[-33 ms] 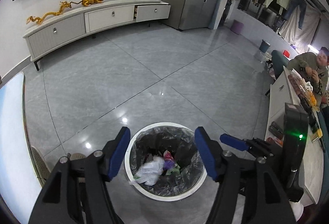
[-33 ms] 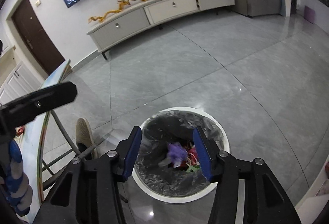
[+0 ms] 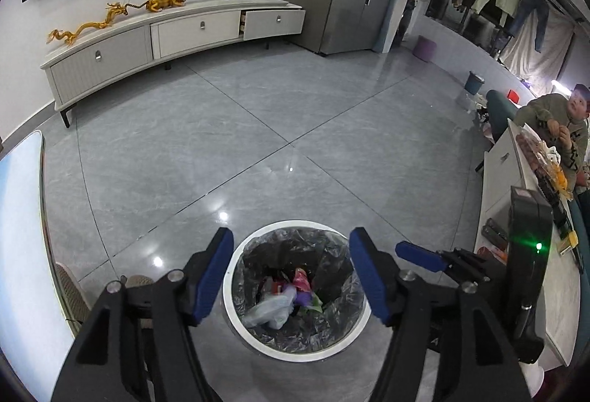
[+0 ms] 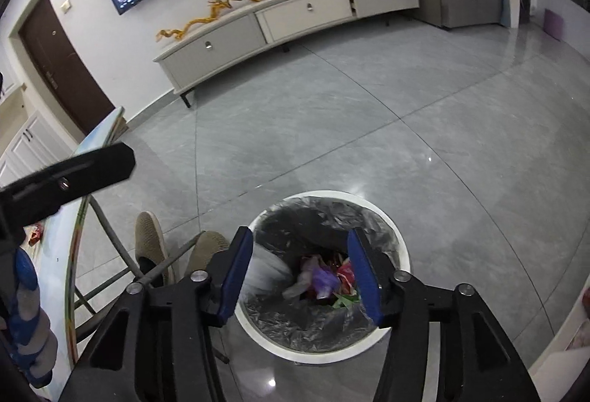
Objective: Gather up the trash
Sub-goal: 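Carry white bag and purple bag to the bin and release both, then move both tools back over the red wrappers left on the table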
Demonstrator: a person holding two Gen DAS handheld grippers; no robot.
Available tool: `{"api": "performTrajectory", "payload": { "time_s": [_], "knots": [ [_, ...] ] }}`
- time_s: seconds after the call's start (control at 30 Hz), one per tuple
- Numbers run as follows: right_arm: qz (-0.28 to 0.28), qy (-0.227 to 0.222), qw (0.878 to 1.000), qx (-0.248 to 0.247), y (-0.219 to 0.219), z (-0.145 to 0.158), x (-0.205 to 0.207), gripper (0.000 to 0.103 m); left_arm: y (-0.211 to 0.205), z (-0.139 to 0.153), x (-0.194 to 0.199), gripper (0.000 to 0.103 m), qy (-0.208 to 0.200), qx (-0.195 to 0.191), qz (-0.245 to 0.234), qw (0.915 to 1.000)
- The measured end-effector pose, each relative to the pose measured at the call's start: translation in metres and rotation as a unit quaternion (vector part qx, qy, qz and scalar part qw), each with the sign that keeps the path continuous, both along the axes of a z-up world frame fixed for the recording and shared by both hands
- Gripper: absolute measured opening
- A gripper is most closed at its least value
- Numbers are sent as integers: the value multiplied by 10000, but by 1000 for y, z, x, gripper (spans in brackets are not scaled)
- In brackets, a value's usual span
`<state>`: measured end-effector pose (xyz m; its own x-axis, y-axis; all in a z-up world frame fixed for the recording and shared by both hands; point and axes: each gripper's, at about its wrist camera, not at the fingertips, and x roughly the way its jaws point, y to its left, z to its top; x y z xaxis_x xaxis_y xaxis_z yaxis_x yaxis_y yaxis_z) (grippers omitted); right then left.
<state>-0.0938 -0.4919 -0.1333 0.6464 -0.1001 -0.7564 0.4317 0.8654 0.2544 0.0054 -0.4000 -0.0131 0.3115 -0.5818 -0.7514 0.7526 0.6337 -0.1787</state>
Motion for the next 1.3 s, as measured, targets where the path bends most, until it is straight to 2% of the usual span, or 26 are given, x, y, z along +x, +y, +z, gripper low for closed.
{"api": "performTrajectory", "payload": {
  "time_s": [0.2,0.4,0.53,0.63,1.03,1.3],
  "knots": [
    [-55,-28,9999,-89,0,14,-11,56,3,8,0,64,-140,-61,199,9997],
    [-107,-250,9993,-244,5,36,-25,58,27,23,-14,64,-559,-32,530,9970],
    [-91,-408,9989,-225,16,47,-32,59,52,34,-25,70,-905,-10,757,9930],
    [14,-503,9984,-250,29,56,-34,59,76,46,-34,71,-1158,-36,937,9888],
    [366,-860,9935,-649,88,102,-37,59,157,78,-56,71,-1500,-290,1449,9776],
    [574,-1028,9886,-940,122,130,-46,59,194,98,-73,73,-1658,-551,1644,9708]
  ]
}}
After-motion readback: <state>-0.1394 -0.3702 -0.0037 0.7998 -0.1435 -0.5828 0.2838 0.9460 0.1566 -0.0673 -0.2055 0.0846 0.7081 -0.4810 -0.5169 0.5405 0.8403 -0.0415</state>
